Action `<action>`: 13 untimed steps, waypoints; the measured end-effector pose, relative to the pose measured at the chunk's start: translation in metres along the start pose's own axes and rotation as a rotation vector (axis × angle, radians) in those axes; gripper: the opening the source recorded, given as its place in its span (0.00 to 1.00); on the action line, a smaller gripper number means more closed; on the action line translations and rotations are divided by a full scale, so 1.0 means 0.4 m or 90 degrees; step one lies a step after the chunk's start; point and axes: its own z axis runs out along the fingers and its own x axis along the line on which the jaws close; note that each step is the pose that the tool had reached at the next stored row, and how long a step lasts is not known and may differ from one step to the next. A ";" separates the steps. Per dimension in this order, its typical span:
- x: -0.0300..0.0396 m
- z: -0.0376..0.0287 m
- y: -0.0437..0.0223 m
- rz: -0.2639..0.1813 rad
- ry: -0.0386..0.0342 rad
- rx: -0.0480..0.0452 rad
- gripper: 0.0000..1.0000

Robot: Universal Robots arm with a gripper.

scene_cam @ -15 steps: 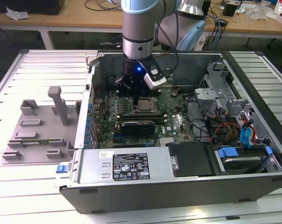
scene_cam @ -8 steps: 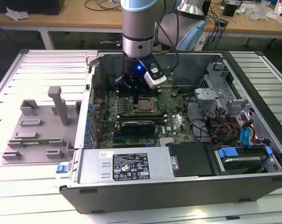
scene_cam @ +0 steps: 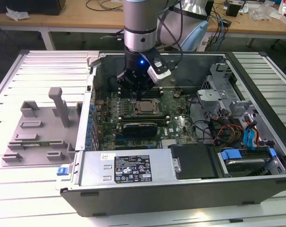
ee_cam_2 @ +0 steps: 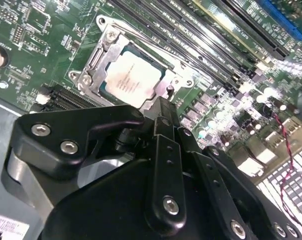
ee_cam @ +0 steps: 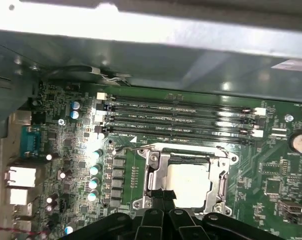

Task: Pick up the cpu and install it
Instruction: 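Close the cpu cover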

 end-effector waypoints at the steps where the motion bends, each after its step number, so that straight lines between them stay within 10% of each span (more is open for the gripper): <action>1: 0.000 -0.004 0.000 0.000 -0.0001 0.0000 0.11; 4: -0.001 -0.009 -0.001 0.000 -0.0001 0.0000 0.11; 13: -0.079 -0.010 -0.008 0.000 0.0008 0.0000 0.11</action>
